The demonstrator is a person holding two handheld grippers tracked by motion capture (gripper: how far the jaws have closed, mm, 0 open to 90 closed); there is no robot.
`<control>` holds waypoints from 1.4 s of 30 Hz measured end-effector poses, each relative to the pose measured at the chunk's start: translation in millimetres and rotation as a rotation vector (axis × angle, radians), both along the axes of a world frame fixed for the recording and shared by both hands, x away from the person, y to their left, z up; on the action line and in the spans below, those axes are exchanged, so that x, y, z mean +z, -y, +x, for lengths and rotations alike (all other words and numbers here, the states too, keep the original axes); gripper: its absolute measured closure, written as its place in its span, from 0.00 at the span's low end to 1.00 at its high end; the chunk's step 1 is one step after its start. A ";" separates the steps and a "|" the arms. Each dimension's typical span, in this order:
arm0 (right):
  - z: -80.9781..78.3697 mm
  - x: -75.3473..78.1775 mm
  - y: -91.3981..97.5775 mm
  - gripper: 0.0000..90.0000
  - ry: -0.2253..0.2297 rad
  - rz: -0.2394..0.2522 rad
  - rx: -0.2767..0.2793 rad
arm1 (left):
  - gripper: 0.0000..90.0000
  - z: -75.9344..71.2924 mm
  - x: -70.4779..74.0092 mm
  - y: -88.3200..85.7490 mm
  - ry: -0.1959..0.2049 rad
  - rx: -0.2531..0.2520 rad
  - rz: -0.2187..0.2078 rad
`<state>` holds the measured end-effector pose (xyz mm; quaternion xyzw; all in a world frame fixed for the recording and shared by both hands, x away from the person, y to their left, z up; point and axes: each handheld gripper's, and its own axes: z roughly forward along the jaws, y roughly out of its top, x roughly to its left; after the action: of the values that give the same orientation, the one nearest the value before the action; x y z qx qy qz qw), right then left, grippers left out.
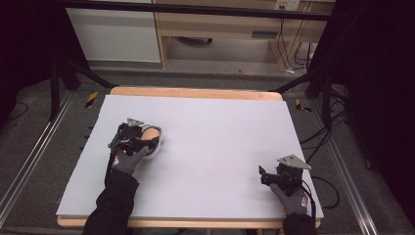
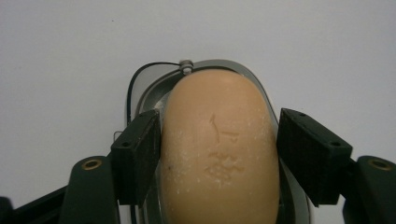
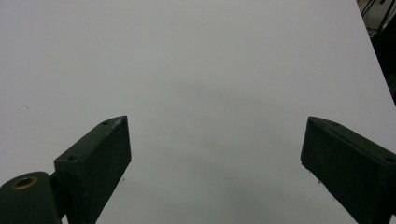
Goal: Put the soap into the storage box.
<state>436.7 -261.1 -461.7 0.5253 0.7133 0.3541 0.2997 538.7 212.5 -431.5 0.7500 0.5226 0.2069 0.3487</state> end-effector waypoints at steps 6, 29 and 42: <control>0.0 0.1 -0.3 0.10 0.000 -0.002 0.000 | 0.30 -1.1 0.2 -1.0 0.016 0.012 -0.002; 0.0 -0.4 0.1 0.09 0.002 -0.001 -0.005 | 0.28 -26.1 17.3 6.4 0.073 -0.147 -0.078; -0.5 -1.3 3.1 0.08 0.002 0.001 -0.017 | 0.24 -63.4 16.5 -20.0 0.082 -0.164 -0.053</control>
<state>436.3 -264.2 -463.1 0.5311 0.7083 0.3526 0.3032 475.4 232.5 -415.0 0.7718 0.4499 0.1942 0.4052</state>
